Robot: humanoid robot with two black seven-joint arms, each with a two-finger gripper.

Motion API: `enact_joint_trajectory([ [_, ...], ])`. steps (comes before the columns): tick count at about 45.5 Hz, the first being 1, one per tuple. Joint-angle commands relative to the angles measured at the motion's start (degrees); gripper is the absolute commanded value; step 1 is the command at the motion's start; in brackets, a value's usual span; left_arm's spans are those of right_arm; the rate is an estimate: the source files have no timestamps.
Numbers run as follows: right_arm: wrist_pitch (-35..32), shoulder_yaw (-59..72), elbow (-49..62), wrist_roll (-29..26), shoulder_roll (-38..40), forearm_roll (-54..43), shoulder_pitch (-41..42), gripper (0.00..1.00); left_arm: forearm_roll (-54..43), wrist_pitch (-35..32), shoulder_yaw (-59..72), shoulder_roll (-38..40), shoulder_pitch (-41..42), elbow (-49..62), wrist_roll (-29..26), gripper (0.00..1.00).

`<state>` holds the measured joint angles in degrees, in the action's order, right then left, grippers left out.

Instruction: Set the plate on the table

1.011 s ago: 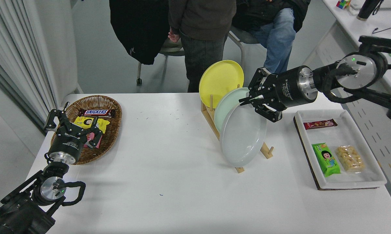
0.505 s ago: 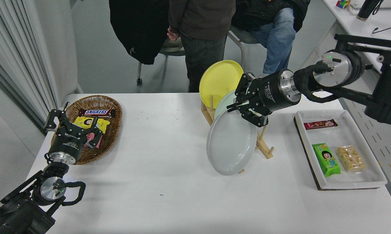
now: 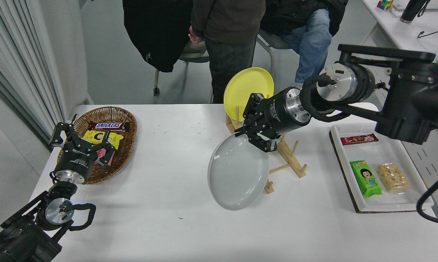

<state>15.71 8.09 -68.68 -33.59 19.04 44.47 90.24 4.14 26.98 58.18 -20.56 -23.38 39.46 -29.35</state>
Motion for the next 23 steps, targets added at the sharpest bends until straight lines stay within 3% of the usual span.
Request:
enact_joint_trajectory([
  [1,2.0,-1.0,3.9,0.0,-5.1,3.1,-1.7,0.0,0.0,0.0,0.0,0.0,0.0,0.0,0.0,0.98],
  [11,7.2,-2.2,10.0,0.0,-10.9,7.2,-3.0,0.0,0.0,0.0,0.0,0.0,0.0,0.0,0.0,0.98],
  [23,7.7,-2.9,17.0,-0.1,-16.8,8.3,-6.2,0.0,0.0,0.0,0.0,0.0,0.0,0.0,0.0,0.98],
])
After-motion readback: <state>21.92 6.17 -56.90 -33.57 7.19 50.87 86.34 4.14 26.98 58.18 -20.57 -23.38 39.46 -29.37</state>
